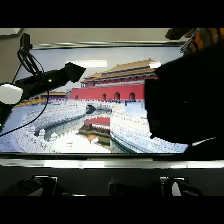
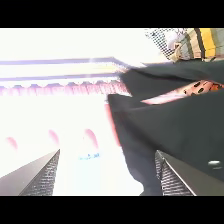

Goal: Fold the clothes and pants, and hang the long-sleeved shirts on hangers.

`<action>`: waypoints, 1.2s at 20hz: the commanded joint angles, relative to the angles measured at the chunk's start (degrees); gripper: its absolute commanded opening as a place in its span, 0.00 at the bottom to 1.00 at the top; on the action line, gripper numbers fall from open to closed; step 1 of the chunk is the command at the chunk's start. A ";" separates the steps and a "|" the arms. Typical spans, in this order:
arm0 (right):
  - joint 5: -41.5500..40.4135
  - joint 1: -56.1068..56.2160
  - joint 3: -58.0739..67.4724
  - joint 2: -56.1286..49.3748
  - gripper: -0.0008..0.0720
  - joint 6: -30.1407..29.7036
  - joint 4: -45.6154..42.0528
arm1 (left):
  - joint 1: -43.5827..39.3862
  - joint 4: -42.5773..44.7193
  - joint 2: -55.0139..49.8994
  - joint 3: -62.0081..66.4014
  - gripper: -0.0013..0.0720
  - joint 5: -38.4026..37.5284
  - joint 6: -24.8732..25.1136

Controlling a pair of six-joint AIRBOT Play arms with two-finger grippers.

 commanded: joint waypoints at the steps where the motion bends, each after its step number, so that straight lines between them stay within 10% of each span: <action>1: -1.11 -0.02 0.48 -4.70 0.06 16.04 -17.99 | 0.04 -1.09 0.22 0.07 1.00 0.04 -0.26; 9: -3.34 -0.04 31.63 -32.63 0.06 19.06 -25.33 | 0.04 -1.05 0.24 0.04 1.00 -2.38 -0.20; 16: -9.94 -0.11 34.62 -34.12 0.06 24.37 -37.24 | 0.07 -1.05 0.22 0.04 1.00 -2.34 -0.22; 24: -14.08 -24.20 34.60 -33.24 0.06 27.15 -21.64 | 0.04 -1.05 0.22 0.04 1.00 -2.34 -0.22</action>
